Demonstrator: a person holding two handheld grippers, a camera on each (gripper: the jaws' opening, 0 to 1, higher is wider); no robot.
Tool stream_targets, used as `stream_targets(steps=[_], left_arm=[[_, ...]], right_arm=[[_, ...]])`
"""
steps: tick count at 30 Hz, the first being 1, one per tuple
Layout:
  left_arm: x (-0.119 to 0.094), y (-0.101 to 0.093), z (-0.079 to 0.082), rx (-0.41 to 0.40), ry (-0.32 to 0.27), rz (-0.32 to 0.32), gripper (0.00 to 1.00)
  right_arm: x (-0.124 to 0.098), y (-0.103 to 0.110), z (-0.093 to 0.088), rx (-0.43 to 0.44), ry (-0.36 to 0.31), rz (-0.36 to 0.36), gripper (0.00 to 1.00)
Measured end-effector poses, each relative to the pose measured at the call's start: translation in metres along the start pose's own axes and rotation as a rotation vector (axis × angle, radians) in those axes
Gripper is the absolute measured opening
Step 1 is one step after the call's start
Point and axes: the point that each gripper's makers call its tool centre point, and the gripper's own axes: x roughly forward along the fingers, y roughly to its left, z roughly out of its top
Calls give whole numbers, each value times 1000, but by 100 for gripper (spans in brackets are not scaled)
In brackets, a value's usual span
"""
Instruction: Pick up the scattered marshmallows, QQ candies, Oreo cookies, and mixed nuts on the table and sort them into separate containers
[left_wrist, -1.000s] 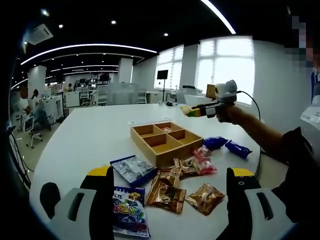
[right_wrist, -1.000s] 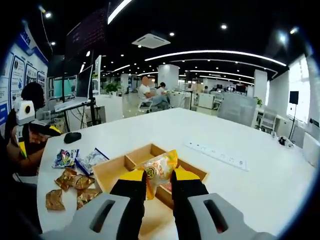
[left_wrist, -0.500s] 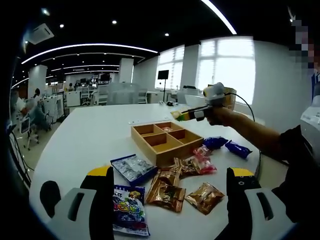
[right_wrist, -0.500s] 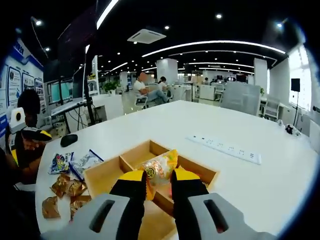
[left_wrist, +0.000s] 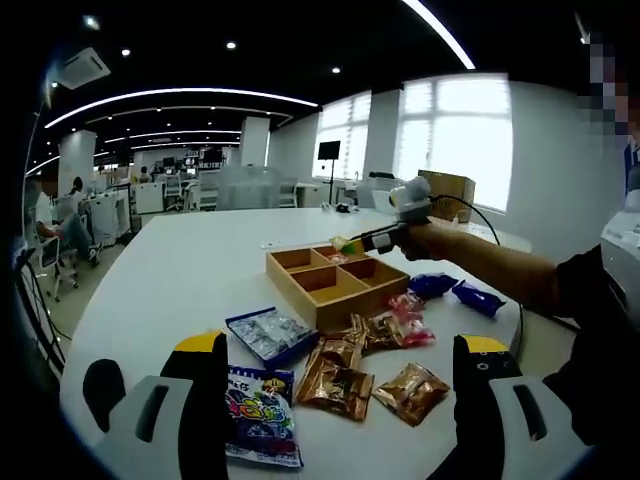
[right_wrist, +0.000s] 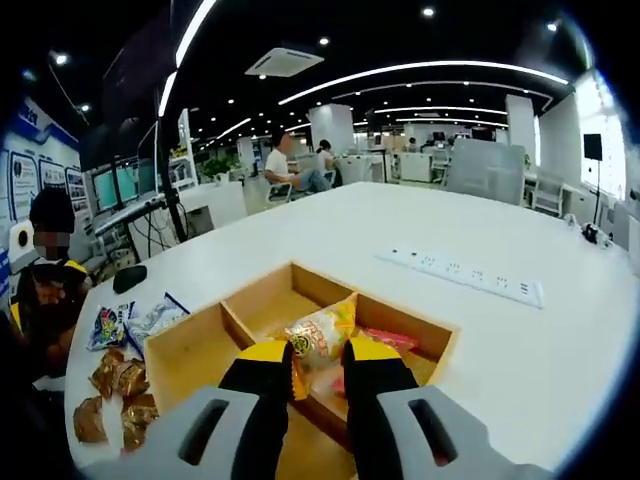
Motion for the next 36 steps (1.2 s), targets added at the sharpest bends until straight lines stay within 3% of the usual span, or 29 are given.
stream_targets(steps=[13,36], left_arm=[[3,-3,5,14,1,-4,97],[2,-2,3,4,-7,1,97]], right_arm=[[6,-5,-11,54,29,7,18],[7,-14,-17,49,48,-28,23]])
